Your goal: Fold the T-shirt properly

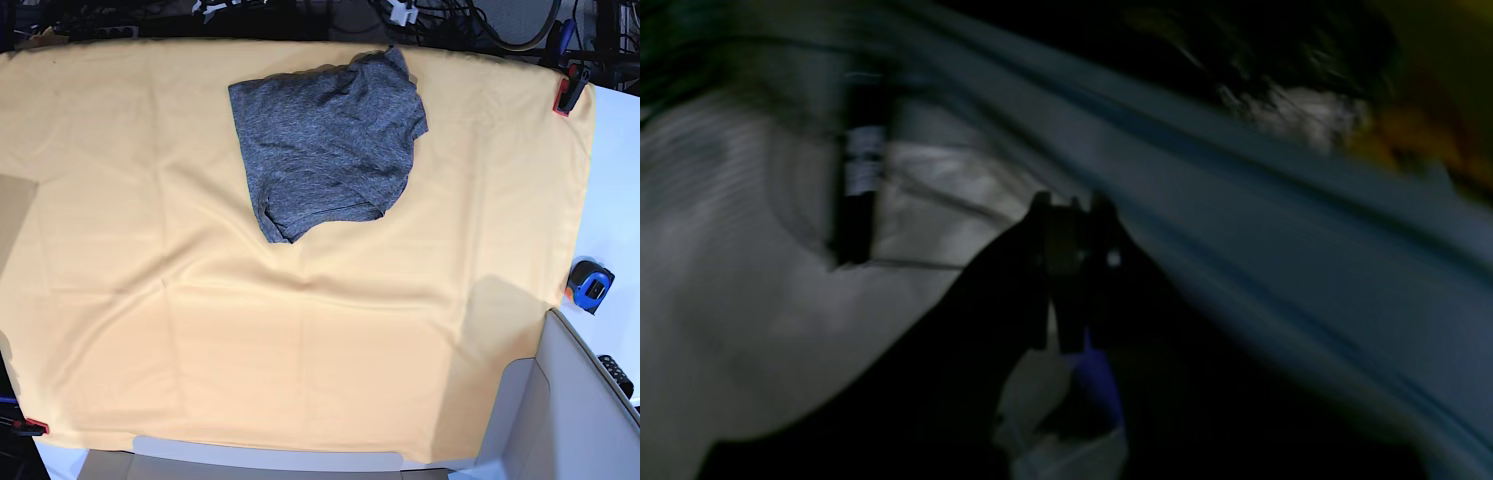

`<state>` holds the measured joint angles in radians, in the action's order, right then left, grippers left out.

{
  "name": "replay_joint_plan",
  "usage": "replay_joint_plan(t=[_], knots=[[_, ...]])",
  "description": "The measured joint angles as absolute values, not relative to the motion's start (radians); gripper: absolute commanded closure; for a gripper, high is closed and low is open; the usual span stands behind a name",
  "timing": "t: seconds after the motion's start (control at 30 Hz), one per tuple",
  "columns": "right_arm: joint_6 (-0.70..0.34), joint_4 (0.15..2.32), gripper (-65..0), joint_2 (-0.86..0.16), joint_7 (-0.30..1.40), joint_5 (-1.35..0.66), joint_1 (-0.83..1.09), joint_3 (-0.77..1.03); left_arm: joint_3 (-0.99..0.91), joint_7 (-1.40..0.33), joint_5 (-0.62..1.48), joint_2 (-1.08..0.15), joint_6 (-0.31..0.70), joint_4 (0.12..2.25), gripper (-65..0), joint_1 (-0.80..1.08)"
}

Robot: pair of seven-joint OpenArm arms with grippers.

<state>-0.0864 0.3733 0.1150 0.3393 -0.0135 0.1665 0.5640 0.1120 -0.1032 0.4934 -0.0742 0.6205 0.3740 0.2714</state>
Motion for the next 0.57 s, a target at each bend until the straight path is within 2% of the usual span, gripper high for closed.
replay_joint_plan(t=[0.13,0.27,0.57], knots=[[-0.031,0.363,0.0,0.171,0.296,0.128,0.166,0.563,0.332,-0.019,0.494,-0.101,0.416,0.352,-0.1,0.227],[-0.018,0.368,0.0,0.149,0.261,0.191,0.157,0.564,0.47,-0.025,0.486,-0.109,0.272,0.35,-0.1,0.222],[-0.02,0.366,0.0,0.162,0.243,0.204,0.163,0.564,0.499,0.003,0.484,-0.097,0.044,0.353,-0.1,0.221]])
